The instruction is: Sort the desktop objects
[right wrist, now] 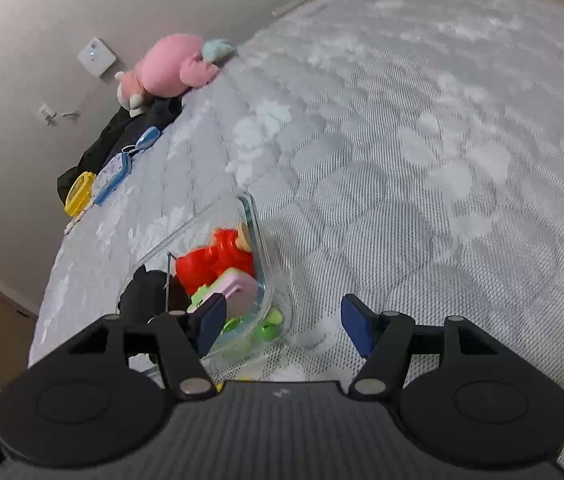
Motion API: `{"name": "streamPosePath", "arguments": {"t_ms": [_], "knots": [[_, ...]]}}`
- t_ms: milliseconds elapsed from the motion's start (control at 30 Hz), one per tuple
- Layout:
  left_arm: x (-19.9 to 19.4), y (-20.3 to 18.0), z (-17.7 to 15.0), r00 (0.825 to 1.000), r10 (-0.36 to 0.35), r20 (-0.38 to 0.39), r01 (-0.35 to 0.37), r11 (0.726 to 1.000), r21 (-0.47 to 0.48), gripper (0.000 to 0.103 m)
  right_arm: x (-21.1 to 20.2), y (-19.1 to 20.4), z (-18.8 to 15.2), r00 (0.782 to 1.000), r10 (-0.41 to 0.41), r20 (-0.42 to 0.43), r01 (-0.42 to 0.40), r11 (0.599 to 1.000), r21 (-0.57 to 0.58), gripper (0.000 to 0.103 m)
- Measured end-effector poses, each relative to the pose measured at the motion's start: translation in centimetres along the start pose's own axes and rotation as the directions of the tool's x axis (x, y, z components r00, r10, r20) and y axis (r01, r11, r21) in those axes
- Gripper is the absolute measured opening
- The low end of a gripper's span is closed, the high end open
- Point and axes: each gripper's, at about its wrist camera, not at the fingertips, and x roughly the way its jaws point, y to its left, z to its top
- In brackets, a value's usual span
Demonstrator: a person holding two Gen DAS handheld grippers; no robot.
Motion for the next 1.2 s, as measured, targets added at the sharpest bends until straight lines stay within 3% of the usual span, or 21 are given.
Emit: {"name": "streamPosePath", "arguments": {"t_ms": [200, 267, 300, 333, 433, 500, 533, 633, 700, 833, 967, 1067, 1100, 1133, 1200], "knots": [[0.9, 1.0, 0.6, 1.0, -0.014, 0.015, 0.015, 0.999, -0.034, 0.103, -0.5, 0.3, 0.4, 0.999, 0.035, 0.007, -0.035, 0.999, -0.02, 0.065], [1.7, 2.0, 1.1, 0.999, -0.04, 0.036, 0.042, 0.997, -0.067, 0.103, -1.5, 0.8, 0.5, 0.997, 0.077, 0.001, -0.077, 0.995, -0.064, 0.048], [2.2, 2.6, 1.3, 0.997, -0.057, 0.048, 0.06, 0.995, -0.082, 0.103, -2.1, 1.3, 0.6, 0.995, 0.096, -0.01, -0.097, 0.99, -0.098, 0.028], [2.7, 3.1, 1.5, 0.995, -0.073, 0.06, 0.079, 0.992, -0.096, 0.103, -2.7, 2.0, 0.7, 0.994, 0.106, -0.021, -0.108, 0.984, -0.139, 0.015], [4.3, 4.6, 1.1, 0.992, -0.127, -0.012, 0.125, 0.987, -0.1, 0.103, -2.7, 5.3, 1.4, 0.986, 0.108, -0.125, -0.142, 0.941, -0.307, 0.018], [5.0, 4.4, 0.9, 0.983, -0.159, -0.087, 0.157, 0.987, -0.027, 0.103, -1.6, 7.9, 2.3, 0.968, 0.072, -0.24, -0.167, 0.899, -0.405, 0.026], [5.0, 4.1, 0.7, 0.98, -0.169, -0.107, 0.171, 0.985, 0.009, 0.103, -0.6, 9.4, 2.9, 0.953, 0.032, -0.301, -0.173, 0.874, -0.454, 0.034], [5.0, 4.1, 0.6, 0.968, -0.221, -0.117, 0.227, 0.973, 0.048, 0.103, 2.4, 12.9, 4.0, 0.909, -0.112, -0.402, -0.152, 0.808, -0.569, 0.035], [5.4, 5.0, 0.6, 0.957, -0.258, -0.132, 0.262, 0.965, 0.016, 0.103, 4.3, 14.0, 4.7, 0.887, -0.191, -0.421, -0.099, 0.811, -0.576, 0.035], [6.2, 7.7, 0.6, 0.944, -0.295, -0.148, 0.28, 0.953, -0.116, 0.103, 7.0, 14.4, 5.0, 0.838, -0.248, -0.487, -0.067, 0.838, -0.542, 0.036], [5.7, 9.9, 0.7, 0.926, -0.362, -0.111, 0.329, 0.914, -0.236, 0.103, 8.5, 14.4, 3.9, 0.833, -0.311, -0.458, -0.039, 0.792, -0.609, 0.036], [5.4, 10.6, 0.8, 0.916, -0.389, -0.1, 0.35, 0.896, -0.275, 0.103, 9.2, 14.2, 3.2, 0.829, -0.32, -0.459, -0.033, 0.791, -0.611, 0.035], [5.4, 10.5, 0.8, 0.917, -0.384, -0.106, 0.345, 0.898, -0.273, 0.103, 9.1, 14.2, 3.3, 0.832, -0.305, -0.463, -0.04, 0.8, -0.599, 0.026], [5.3, 10.4, 0.8, 0.919, -0.379, -0.109, 0.341, 0.902, -0.267, 0.103, 8.9, 14.2, 3.4, 0.836, -0.287, -0.467, -0.05, 0.809, -0.586, 0.01], [4.9, 10.1, 0.7, 0.918, -0.381, -0.107, 0.347, 0.906, -0.244, 0.103, 8.4, 14.3, 3.9, 0.839, -0.252, -0.483, -0.067, 0.832, -0.551, 0.009]]}}
